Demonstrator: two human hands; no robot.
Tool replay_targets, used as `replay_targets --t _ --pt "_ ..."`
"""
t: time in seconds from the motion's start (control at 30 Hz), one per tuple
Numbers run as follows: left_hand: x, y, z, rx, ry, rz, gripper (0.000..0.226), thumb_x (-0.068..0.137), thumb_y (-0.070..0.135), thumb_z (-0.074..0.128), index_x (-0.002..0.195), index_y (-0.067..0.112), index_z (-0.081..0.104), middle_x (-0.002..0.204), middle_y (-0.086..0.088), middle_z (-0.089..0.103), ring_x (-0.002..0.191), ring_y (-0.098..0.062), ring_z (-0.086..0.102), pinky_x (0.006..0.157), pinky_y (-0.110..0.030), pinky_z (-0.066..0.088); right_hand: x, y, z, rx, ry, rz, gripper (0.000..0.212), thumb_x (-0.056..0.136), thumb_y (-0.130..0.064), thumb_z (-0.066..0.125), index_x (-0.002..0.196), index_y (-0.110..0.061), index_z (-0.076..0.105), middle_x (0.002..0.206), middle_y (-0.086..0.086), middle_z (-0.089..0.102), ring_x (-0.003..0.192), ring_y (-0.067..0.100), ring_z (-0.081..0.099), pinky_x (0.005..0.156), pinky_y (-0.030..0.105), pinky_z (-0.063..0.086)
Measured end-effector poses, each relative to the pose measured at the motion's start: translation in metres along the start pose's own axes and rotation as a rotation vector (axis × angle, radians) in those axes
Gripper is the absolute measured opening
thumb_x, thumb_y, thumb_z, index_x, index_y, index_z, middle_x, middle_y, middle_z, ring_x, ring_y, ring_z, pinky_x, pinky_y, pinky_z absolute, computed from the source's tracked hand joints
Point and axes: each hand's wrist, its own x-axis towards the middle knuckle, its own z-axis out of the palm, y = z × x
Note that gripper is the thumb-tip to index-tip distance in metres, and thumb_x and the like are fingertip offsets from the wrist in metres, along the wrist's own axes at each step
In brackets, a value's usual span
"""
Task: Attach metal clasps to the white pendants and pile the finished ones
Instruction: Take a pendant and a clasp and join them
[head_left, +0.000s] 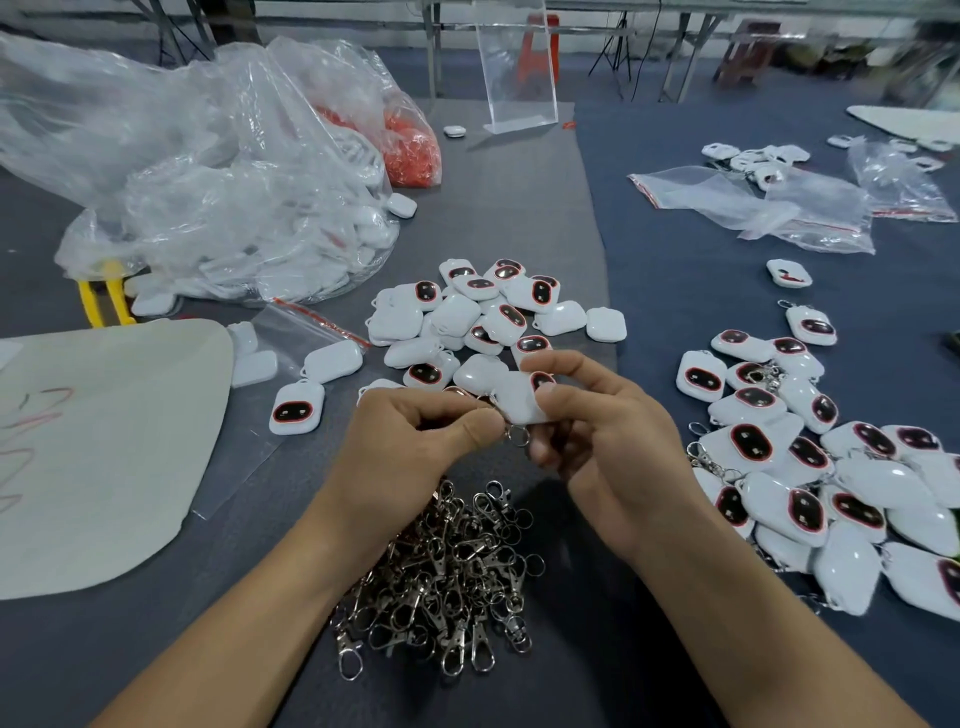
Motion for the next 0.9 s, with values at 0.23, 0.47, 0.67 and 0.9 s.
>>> replay_targets --t 0.23,0.47,0.67,0.9 --pt "-0.001 -0.003 0.0 -0.013 0.006 0.009 0.012 0.077 0.034 0.081 0.076 0.022 0.082 0.06 0.005 0.057 0.059 -0.007 0.044 0.058 -0.025 0.036 -0.002 0.002 0.001 -0.062 -0.04 -0.092 0.034 0.087 0.012 0.057 0.09 -0.016 0.076 0.066 0.012 0.06 0.045 0.018 0.047 0.046 0.027 0.039" --pt "-0.003 -0.004 -0.006 0.749 -0.045 0.483 0.021 0.085 0.018 0.068 0.066 0.01 0.071 0.063 0.006 0.054 0.064 -0.01 0.051 0.062 -0.026 0.04 -0.006 0.006 0.002 -0.346 -0.003 -0.343 0.021 0.078 -0.001 0.065 0.086 -0.017 0.075 0.065 0.004 0.06 0.051 0.015 0.041 0.045 0.023 0.033" --pt "-0.004 -0.006 -0.005 0.683 0.048 0.38 0.009 0.08 0.025 0.071 0.077 0.021 0.078 0.067 0.011 0.064 0.065 -0.005 0.055 0.061 -0.015 0.038 -0.008 0.01 0.007 -0.5 0.048 -0.435 0.023 0.087 -0.001 0.063 0.091 -0.02 0.075 0.061 -0.001 0.061 0.046 0.013 0.046 0.045 0.024 0.038" --pt "0.002 -0.002 -0.003 -0.202 -0.138 -0.109 0.011 0.078 0.014 0.071 0.078 0.013 0.082 0.061 0.006 0.062 0.057 -0.006 0.049 0.054 -0.015 0.04 -0.001 0.003 0.005 0.096 -0.002 0.069 0.024 0.079 0.0 0.058 0.092 -0.008 0.077 0.067 0.015 0.061 0.04 0.017 0.045 0.043 0.025 0.037"
